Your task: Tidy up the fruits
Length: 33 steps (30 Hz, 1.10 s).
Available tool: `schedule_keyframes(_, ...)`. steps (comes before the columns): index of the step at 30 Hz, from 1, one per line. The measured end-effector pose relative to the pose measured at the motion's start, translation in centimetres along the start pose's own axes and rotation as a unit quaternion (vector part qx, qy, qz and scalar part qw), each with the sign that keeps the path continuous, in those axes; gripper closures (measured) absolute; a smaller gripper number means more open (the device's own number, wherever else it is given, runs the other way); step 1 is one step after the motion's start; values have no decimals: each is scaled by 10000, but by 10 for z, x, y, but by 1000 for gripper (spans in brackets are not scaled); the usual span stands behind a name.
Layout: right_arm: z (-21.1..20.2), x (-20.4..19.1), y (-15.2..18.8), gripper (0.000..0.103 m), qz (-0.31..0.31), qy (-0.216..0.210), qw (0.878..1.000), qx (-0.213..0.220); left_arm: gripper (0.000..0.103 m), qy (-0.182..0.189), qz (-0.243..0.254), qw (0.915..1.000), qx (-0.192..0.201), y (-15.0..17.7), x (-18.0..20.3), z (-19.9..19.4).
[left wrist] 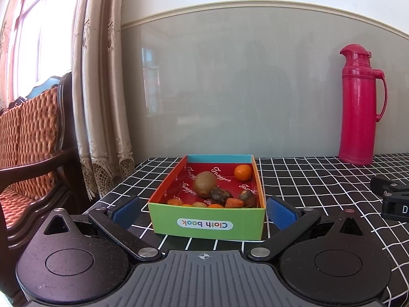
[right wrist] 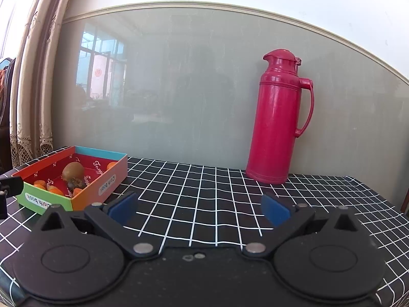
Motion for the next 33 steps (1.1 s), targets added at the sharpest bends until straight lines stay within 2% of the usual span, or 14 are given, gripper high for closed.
schedule_keyframes(27, -1, -1, 0, 0, 1, 1, 10000, 1, 0, 47, -60, 10000, 40, -1, -3, -2)
schedule_keyframes(33, -1, -1, 0, 0, 1, 1, 10000, 4, 0, -2, -238, 9997, 62, -2, -9, -2)
Point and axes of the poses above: each gripper's, at about its wrist camera, not at the fingertips, and z roughly the way its jaws point, x to its right, y to its underside, the point moved 5 cm from there along z, roughly the way its jaws point, and after that the axes turned 15 degrees about -z, right-handed, at the moved point
